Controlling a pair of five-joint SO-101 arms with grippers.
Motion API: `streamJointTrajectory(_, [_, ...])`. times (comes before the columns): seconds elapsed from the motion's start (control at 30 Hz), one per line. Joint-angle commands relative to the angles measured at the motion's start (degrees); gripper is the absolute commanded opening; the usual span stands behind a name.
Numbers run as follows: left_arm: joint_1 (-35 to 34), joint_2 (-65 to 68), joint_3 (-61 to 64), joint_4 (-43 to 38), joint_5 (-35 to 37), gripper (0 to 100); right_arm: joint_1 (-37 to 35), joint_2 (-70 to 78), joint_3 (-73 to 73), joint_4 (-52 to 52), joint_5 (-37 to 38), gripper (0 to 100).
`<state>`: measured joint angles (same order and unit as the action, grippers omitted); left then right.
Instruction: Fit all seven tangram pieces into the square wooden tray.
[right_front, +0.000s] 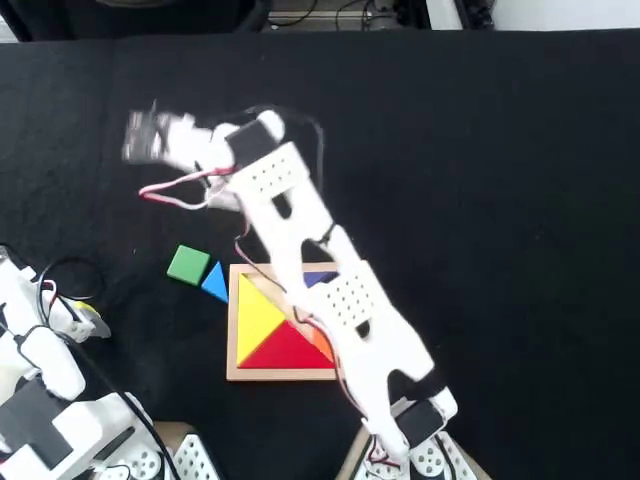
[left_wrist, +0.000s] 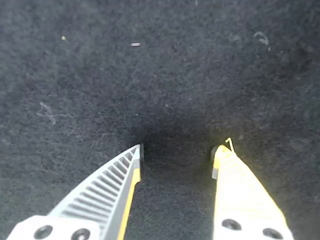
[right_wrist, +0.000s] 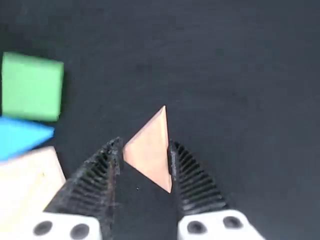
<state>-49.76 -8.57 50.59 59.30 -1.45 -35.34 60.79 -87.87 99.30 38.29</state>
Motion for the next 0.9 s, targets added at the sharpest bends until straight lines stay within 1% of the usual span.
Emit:
streamJointTrajectory(0.0, [-0.57, 0.44, -1.27, -0.79, 0.62, 23, 2.46, -10.95, 0.66, 2.02, -17.76, 1.1])
streamJointTrajectory(0.07, [-0.57, 0.44, -1.19, -0.79, 0.62, 23, 3.34, -16.66, 6.29, 2.11, -23.74, 1.1])
streamJointTrajectory(0.13, [-0.57, 0.44, -1.19, -0.79, 0.62, 23, 3.52, -23.87, 15.78, 2.11, -26.73, 1.1])
streamJointTrajectory(0.33, [-0.57, 0.44, -1.19, -0.79, 0.44, 23, 1.05, -50.59, 52.44, 1.58, -27.52, 1.1])
streamJointTrajectory(0.43, [-0.57, 0.44, -1.19, -0.79, 0.53, 23, 0.44, -59.91, 70.64, -3.52, -27.60, 1.1])
streamJointTrajectory(0.53, [-0.57, 0.44, -1.19, -0.79, 0.53, 23, 0.70, -64.48, 86.11, -12.31, -27.69, 1.1])
streamJointTrajectory(0.6, [-0.57, 0.44, -1.19, -0.79, 0.53, 23, 0.79, -65.54, 93.23, -17.85, -29.89, 1.1])
streamJointTrajectory(0.67, [-0.57, 0.44, -1.19, -0.79, 0.53, 23, 0.53, -65.54, 97.27, -21.27, -34.55, 1.1])
streamJointTrajectory(0.77, [-0.57, 0.44, -1.19, -0.79, 0.53, 23, 0.53, -65.54, 100.53, -21.54, -38.86, 1.1])
streamJointTrajectory(0.87, [-0.57, 0.44, -1.19, -0.79, 0.53, 23, 0.26, -65.54, 104.40, -20.92, -39.65, 1.2])
